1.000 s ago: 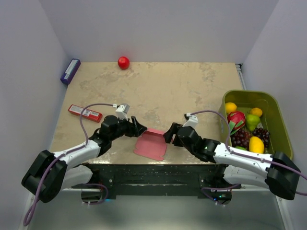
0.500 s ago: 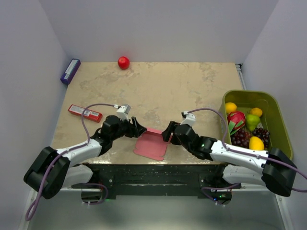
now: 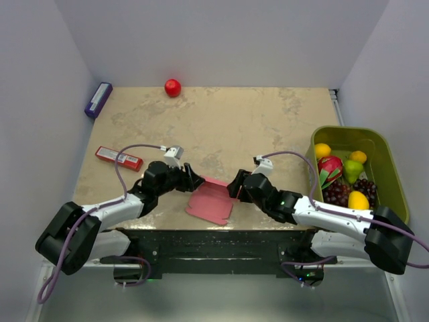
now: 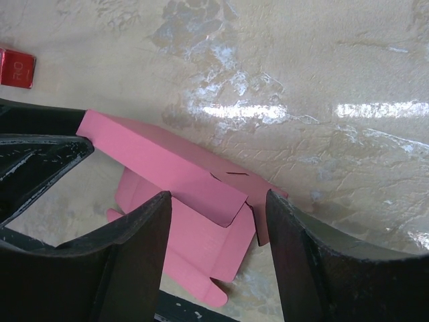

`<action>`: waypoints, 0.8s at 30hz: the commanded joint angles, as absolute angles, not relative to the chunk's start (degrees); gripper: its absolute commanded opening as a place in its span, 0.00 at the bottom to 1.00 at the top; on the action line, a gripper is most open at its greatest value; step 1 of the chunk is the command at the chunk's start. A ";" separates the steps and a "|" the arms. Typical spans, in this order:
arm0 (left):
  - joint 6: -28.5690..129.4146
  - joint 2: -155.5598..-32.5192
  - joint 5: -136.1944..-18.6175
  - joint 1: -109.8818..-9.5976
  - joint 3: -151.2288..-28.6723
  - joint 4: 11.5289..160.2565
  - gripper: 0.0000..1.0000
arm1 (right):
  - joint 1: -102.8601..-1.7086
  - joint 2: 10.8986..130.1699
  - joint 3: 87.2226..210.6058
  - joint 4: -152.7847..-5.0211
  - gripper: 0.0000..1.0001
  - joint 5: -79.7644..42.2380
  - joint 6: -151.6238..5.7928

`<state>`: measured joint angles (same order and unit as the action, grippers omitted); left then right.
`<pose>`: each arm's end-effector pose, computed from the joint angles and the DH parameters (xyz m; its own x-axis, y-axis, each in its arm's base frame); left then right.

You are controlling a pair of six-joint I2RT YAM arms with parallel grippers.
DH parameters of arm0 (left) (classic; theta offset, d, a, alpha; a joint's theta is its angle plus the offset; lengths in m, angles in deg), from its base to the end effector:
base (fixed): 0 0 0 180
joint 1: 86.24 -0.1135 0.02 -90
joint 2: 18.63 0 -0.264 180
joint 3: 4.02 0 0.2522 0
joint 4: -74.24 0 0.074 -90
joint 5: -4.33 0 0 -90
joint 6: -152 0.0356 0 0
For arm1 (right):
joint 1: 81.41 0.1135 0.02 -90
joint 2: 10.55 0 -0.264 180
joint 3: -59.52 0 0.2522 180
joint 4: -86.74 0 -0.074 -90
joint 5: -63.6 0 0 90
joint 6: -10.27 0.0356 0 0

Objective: Fold the paper box

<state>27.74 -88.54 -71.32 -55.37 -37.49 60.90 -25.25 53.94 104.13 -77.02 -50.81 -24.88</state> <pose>0.1946 -0.1266 0.1691 -0.6683 -0.2359 -0.7055 0.3830 0.7039 -0.5982 0.1400 0.1824 0.2033 -0.6554 0.3595 -0.6642 -0.0600 0.8519 0.5202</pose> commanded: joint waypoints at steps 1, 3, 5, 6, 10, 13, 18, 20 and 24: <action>30.19 -89.82 -71.34 -55.57 -37.65 58.99 0.57 | -25.60 52.91 105.27 -78.36 0.61 -51.54 -25.15; 30.19 -89.82 -71.34 -55.65 -37.47 58.64 0.56 | -25.60 52.47 105.19 -78.27 0.61 -51.19 -24.89; 30.19 -89.74 -71.25 -55.65 -37.21 58.73 0.54 | -25.69 51.86 105.18 -78.53 0.63 -51.01 -24.54; 30.19 -89.74 -71.25 -55.57 -37.21 58.82 0.54 | -25.69 51.51 105.36 -78.62 0.64 -50.75 -24.45; 30.27 -89.82 -71.17 -55.57 -36.94 58.64 0.54 | -26.04 50.28 105.80 -78.18 0.68 -50.75 -23.92; 30.27 -89.74 -71.17 -55.65 -36.68 58.38 0.53 | -26.56 50.27 105.71 -78.79 0.68 -50.49 -23.83; 30.27 -89.74 -70.99 -55.57 -36.33 57.94 0.52 | -26.83 52.03 105.62 -79.15 0.66 -50.75 -23.74; 30.36 -89.82 -70.99 -55.65 -36.06 57.85 0.52 | -27.01 52.29 105.62 -79.23 0.65 -50.84 -23.92; 30.36 -89.74 -70.90 -55.65 -35.89 57.59 0.51 | -27.09 53.43 106.06 -79.23 0.61 -50.66 -24.18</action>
